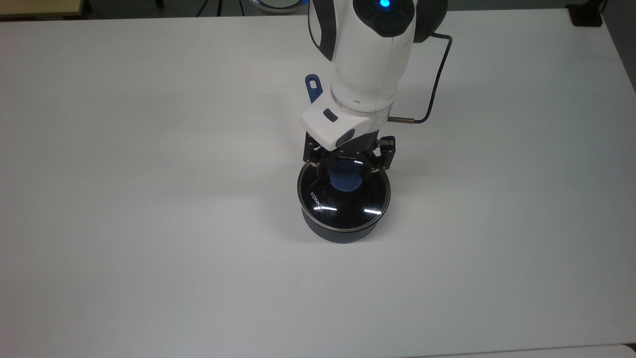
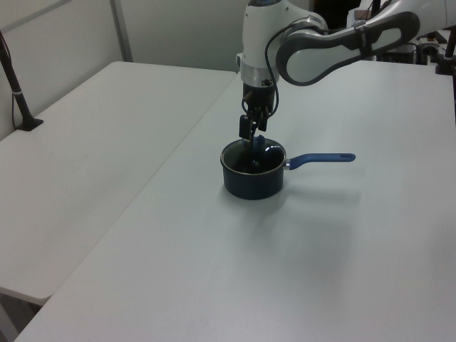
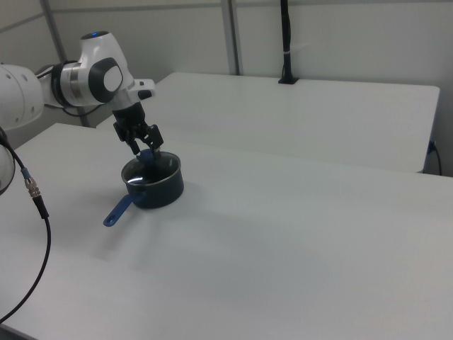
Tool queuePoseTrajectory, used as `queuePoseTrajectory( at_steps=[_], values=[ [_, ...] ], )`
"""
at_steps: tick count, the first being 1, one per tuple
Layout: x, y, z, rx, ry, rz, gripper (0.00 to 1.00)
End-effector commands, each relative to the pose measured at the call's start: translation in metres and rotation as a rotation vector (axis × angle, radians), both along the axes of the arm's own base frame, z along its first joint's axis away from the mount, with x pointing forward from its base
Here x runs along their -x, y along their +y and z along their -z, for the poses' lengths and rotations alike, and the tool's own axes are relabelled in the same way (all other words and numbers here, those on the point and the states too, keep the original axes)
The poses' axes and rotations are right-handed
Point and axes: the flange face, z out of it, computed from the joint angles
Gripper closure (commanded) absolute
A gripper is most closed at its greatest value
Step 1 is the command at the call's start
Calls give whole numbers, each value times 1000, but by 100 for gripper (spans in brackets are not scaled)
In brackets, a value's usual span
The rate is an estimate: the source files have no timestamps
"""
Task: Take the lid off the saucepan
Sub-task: 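Close the gripper on the blue knob of the glass lid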
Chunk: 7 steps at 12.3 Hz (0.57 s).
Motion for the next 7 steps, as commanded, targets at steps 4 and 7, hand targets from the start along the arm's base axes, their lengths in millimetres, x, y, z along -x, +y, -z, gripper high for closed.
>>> queuePoseTrajectory(
  at_steps=[4, 7],
  values=[
    [-4, 8, 3, 15, -14, -34, 47],
    [-4, 4, -3, 18, -20, -34, 53]
  ],
)
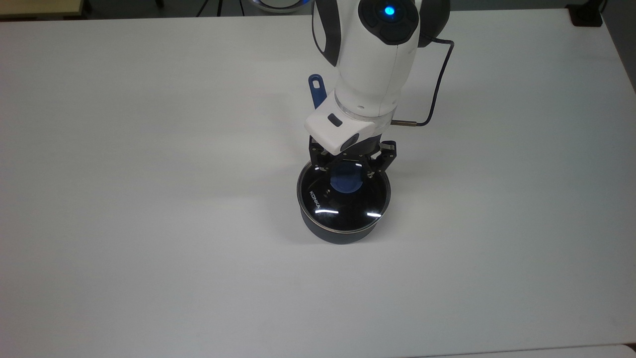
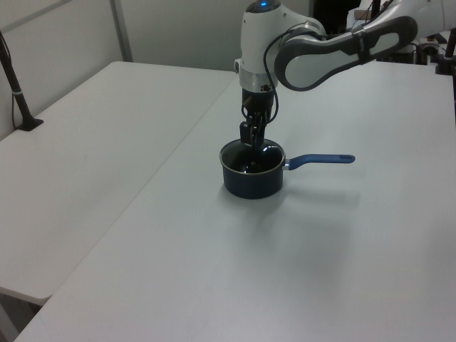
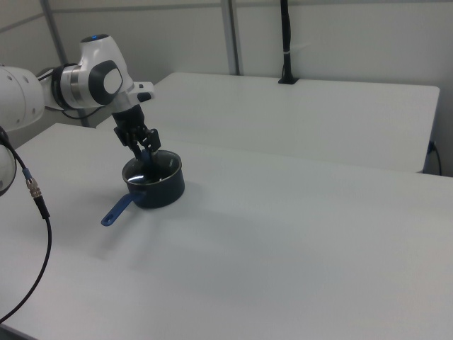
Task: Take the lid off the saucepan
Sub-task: 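Close the gripper on the blue knob of the glass lid, then lift the glass lid off the pot and carry it beside the saucepan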
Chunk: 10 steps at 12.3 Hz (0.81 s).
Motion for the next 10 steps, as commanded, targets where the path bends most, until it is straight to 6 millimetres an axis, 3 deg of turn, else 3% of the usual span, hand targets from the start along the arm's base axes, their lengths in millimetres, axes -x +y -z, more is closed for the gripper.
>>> queuePoseTrajectory(
  at_steps=[1, 4, 5, 8, 10],
  values=[
    [-3, -5, -18, 16, -34, -23, 53],
    [1, -23, -54, 11, -73, -27, 54],
    [3, -43, -66, 10, -79, -38, 54],
    [8, -146, -67, 11, -45, 18, 54],
    [18, -214, -44, 21, 12, 31, 54]
  ],
)
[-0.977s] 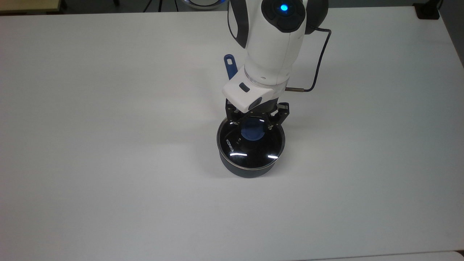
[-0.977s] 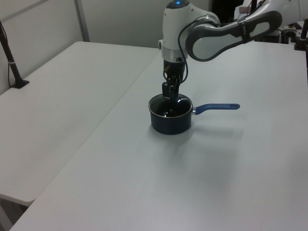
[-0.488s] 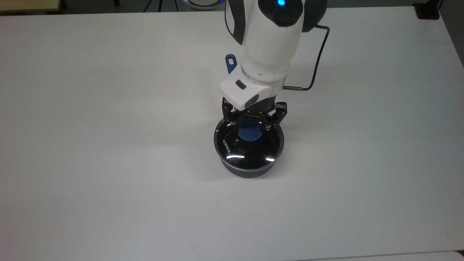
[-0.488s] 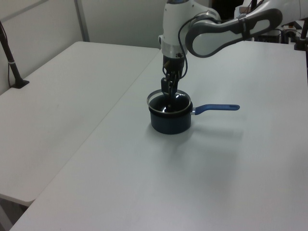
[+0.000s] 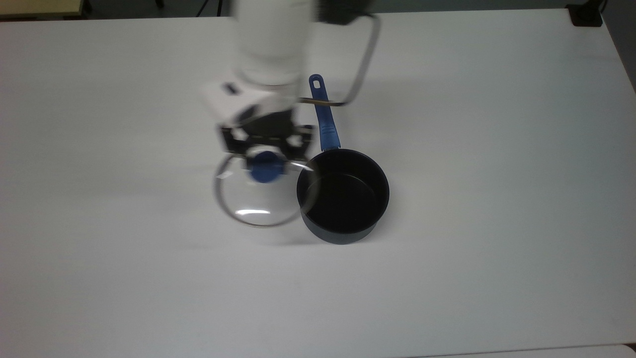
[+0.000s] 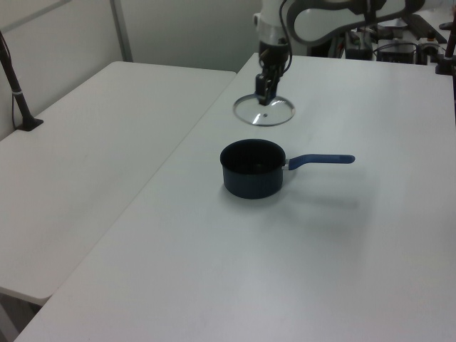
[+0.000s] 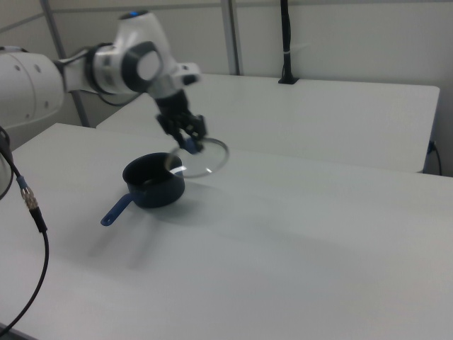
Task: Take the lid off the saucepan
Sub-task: 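Lift the glass lid off the pot and carry it beside the saucepan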
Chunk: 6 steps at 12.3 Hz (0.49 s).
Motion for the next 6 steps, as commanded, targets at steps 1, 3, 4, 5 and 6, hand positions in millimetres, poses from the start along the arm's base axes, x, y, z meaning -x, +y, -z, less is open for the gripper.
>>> queuePoseTrajectory(
  at_steps=[1, 3, 4, 5, 6],
  values=[
    [29, -91, 29, -5, 86, 18, 54],
    [44, -129, 58, -11, 125, 31, 54],
    [45, -145, 70, -13, 109, 53, 54],
    [45, -149, 81, -21, 94, 62, 54],
    [49, -162, 88, -31, 83, 83, 54]
  ],
)
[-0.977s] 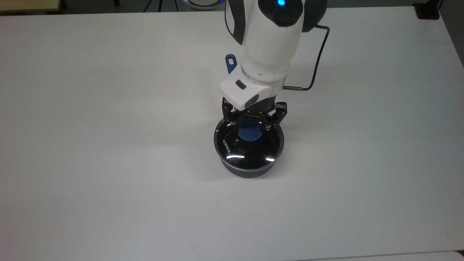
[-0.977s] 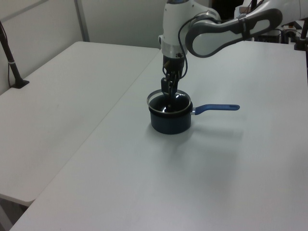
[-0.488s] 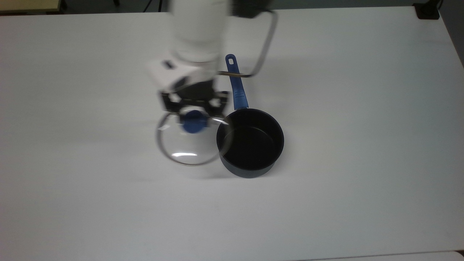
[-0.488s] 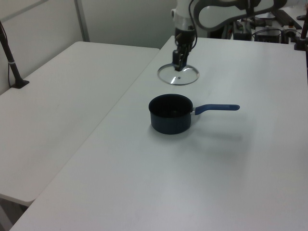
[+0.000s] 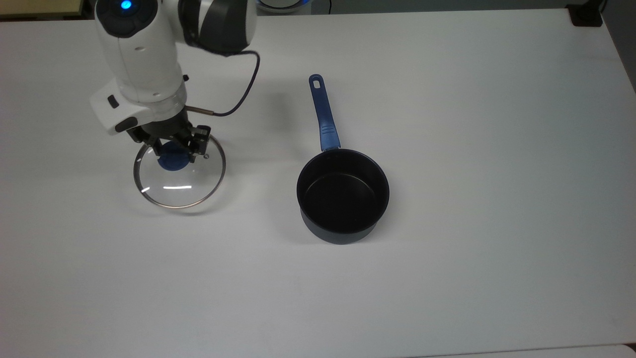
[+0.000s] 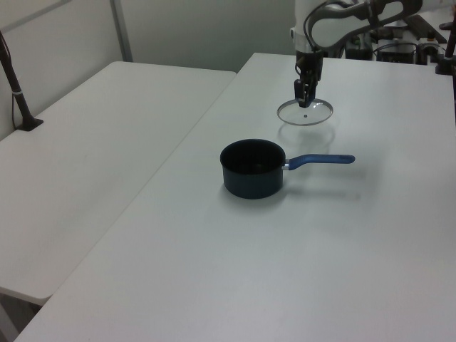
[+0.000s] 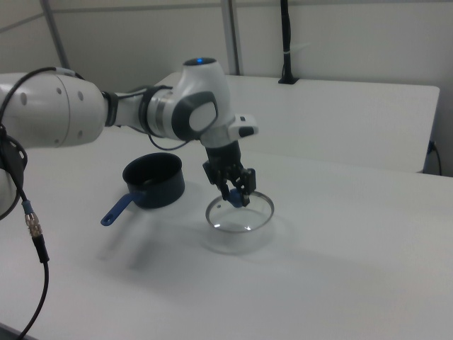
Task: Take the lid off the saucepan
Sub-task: 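Lift the glass lid off the pot and carry it beside the saucepan, then lower the glass lid onto the table and hold it there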
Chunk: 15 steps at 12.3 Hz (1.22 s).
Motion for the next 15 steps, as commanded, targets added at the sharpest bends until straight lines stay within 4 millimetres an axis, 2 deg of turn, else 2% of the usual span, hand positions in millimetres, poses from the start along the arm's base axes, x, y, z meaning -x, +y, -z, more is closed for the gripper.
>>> queuePoseTrajectory(
  at_steps=[1, 4, 6, 8, 9, 10, 11, 13, 15],
  values=[
    [17, -9, 15, -30, -29, 10, 54],
    [11, -9, 48, -31, -25, 21, 52],
    [10, -10, 58, -32, -18, 22, 49],
    [10, -10, 63, -33, -11, 27, 39],
    [10, -10, 62, -33, -8, 36, 26],
    [9, -9, 57, -34, -13, 49, 6],
    [8, -5, 47, -34, -30, 79, 0],
    [10, 5, 7, -40, -15, 106, 0],
    [26, 45, -54, -38, 9, 53, 0]
  ],
)
